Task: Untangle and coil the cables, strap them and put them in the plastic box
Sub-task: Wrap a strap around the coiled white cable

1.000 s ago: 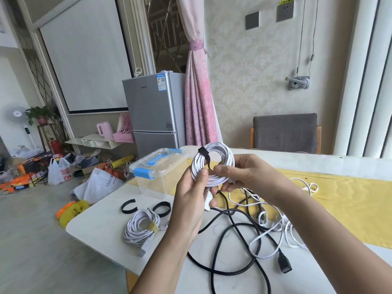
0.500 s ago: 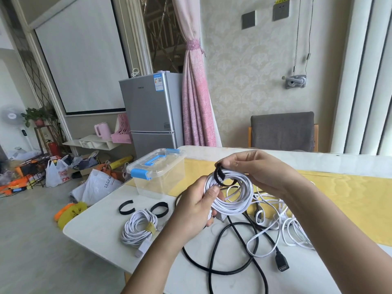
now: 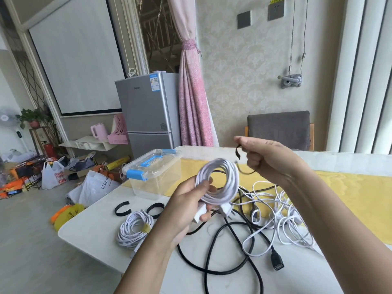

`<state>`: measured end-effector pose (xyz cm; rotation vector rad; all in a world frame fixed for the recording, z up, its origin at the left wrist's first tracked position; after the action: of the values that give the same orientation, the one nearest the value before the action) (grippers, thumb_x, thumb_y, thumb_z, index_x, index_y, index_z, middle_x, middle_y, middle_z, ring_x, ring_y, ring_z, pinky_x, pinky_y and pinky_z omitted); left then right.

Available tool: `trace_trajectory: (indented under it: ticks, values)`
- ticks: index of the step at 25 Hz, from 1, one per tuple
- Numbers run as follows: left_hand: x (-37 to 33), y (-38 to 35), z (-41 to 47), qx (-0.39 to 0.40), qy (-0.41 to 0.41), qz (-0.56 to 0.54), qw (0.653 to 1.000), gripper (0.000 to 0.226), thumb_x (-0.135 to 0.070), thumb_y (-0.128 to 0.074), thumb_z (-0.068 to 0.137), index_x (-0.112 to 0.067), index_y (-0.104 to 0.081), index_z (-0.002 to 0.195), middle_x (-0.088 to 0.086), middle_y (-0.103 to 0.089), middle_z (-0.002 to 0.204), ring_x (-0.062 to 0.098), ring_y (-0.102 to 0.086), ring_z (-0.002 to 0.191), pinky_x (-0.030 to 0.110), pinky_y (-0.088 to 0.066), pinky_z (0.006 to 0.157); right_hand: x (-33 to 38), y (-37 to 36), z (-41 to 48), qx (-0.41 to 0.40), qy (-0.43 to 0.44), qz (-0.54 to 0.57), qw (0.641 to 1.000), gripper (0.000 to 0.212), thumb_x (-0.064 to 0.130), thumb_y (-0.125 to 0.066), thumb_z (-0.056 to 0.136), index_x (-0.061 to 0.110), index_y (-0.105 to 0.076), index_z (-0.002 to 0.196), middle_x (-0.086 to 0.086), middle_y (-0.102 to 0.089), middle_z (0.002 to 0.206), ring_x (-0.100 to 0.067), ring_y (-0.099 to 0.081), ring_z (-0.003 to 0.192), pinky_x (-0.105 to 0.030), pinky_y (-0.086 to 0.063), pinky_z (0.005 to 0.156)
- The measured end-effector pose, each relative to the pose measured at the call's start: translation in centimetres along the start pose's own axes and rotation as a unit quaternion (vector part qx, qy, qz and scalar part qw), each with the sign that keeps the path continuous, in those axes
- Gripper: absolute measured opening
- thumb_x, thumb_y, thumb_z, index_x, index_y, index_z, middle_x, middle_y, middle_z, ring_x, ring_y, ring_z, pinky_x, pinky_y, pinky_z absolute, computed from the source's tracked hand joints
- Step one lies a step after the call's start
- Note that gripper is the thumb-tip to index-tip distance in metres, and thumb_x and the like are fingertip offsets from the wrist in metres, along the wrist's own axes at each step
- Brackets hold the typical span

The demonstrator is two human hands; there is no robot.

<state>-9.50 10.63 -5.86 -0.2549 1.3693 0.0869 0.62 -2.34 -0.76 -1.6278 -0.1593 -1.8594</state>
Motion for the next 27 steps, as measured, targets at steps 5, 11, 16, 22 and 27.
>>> trace_trajectory:
  ticks: [5, 11, 16, 22, 27]
  values:
    - [-0.1, 4.2, 1.9, -0.191, -0.030, -0.155, 0.969, 0.023, -0.008, -0.041, 0.101, -0.005, -0.054, 0.081, 0.005, -0.052, 0.058, 0.010, -0.043, 0.043, 0.018, -0.030, 0.036, 2.0, -2.5, -1.6, 0.051, 0.065, -0.092, 0.992, 0.026, -0.002, -0.052, 0.090, 0.011, -0.068, 0.105, 0.008, -0.067, 0.065, -0.004, -0.020, 0.045, -0.012, -0.018, 0.040]
    - [0.3, 4.1, 2.1, -0.276, -0.097, -0.029, 0.956, 0.023, -0.018, -0.038, 0.103, -0.001, -0.053, 0.096, 0.002, -0.059, 0.062, 0.010, -0.049, 0.046, 0.025, -0.039, 0.047, -0.8, -7.4, -3.0, 0.034, 0.111, -0.075, 0.990, 0.014, 0.001, -0.065, 0.082, 0.012, -0.073, 0.085, -0.018, -0.064, 0.072, -0.004, -0.037, 0.040, -0.013, -0.031, 0.040]
    - [-1.2, 3.8, 0.7, -0.314, -0.169, 0.053, 0.933, 0.019, -0.020, -0.039, 0.102, -0.019, -0.044, 0.083, 0.001, -0.061, 0.071, 0.009, -0.054, 0.053, 0.030, -0.044, 0.054, -5.1, -6.5, -2.9, -0.047, 0.040, 0.001, 0.998, 0.010, 0.004, -0.068, 0.081, 0.007, -0.073, 0.073, -0.014, -0.062, 0.065, -0.009, -0.044, 0.042, -0.017, -0.039, 0.044]
    - [-2.9, 4.0, -1.3, -0.335, -0.253, 0.120, 0.900, 0.013, -0.009, -0.037, 0.101, -0.004, -0.047, 0.108, -0.006, -0.057, 0.087, -0.011, -0.056, 0.075, 0.004, -0.039, 0.067, -7.5, -6.5, -2.5, -0.036, -0.023, 0.010, 0.999, 0.010, 0.006, -0.069, 0.081, 0.005, -0.068, 0.071, -0.007, -0.059, 0.057, -0.007, -0.039, 0.039, -0.014, -0.033, 0.041]
    - [-3.1, 3.9, -1.5, -0.320, -0.266, 0.137, 0.899, 0.011, -0.007, -0.036, 0.101, -0.005, -0.045, 0.107, -0.008, -0.056, 0.090, -0.015, -0.053, 0.079, 0.002, -0.037, 0.069, -8.8, -6.0, -2.2, -0.051, -0.033, 0.043, 0.997, 0.022, 0.008, -0.074, 0.075, 0.006, -0.053, 0.071, -0.003, -0.049, 0.045, -0.010, -0.037, 0.039, -0.015, -0.031, 0.040]
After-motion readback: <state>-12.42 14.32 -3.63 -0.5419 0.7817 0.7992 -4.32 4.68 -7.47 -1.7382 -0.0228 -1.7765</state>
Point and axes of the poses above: each hand's wrist, its own z-axis towards the middle knuckle, its own y-axis out of the back of the hand, x = y × z, the point moved 10 cm from there along z, towards the middle knuckle
